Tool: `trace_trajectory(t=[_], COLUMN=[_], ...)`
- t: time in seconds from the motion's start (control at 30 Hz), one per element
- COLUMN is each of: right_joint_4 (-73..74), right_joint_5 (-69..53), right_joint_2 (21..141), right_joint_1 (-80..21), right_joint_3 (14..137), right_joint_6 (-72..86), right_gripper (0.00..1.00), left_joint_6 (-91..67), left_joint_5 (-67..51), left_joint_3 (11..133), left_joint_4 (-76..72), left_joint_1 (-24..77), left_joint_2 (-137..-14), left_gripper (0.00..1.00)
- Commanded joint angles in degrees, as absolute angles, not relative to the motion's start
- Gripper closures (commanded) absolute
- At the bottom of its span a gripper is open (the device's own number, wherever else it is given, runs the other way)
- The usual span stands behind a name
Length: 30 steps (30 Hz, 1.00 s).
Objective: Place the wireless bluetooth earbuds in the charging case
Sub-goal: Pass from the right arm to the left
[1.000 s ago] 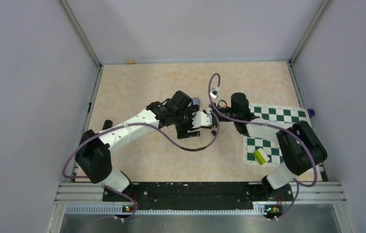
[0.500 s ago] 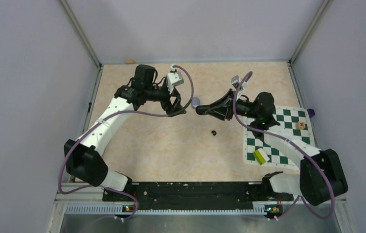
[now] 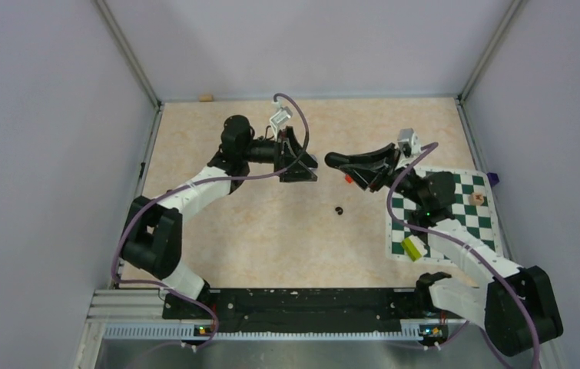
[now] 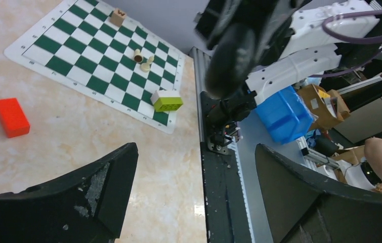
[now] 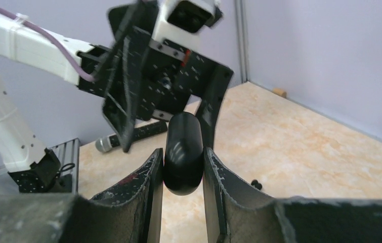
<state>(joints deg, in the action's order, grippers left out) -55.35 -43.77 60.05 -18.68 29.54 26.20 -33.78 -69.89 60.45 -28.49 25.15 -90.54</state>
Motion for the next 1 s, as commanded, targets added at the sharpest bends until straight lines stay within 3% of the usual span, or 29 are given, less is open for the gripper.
trace_trajectory(t=[0.0, 0.27, 0.97], right_joint_4=[-64.7, -73.1, -71.4], right_joint_5=[-37.2, -37.4, -36.8], right_joint_2=[62.7, 65.2, 67.2], right_joint_1=[-18.1, -18.3, -22.6], right_joint_3=[27.2, 24.9, 25.4], right_joint_6=[30.5, 36.9, 35.6], right_gripper=[0.91, 0.88, 0.87], left_joint_6=[-43.9, -43.9, -38.8], left_joint_5=[-72.6, -71.2, -71.3], left_joint_3=[60.2, 60.0, 61.3], left_joint_4=[-46.1, -46.4, -39.4], left_joint_1=[26.6, 28.1, 29.2], left_joint_2=[-88.8, -90.1, -90.6], left_gripper=[0.09, 0.11, 0.18])
